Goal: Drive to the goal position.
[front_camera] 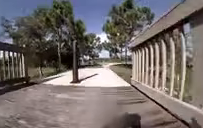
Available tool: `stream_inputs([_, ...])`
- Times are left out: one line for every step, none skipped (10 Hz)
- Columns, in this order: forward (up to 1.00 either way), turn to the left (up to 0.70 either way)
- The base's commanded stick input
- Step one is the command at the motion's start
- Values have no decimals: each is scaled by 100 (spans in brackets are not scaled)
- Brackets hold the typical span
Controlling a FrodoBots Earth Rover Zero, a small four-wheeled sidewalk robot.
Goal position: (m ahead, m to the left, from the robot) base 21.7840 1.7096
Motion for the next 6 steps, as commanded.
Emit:
stream_inputs([85, 0])
stream_inputs([85, 0])
stream_inputs([85, 0])
stream_inputs([85, 0])
stream_inputs([85, 0])
stream_inputs([85, 0])
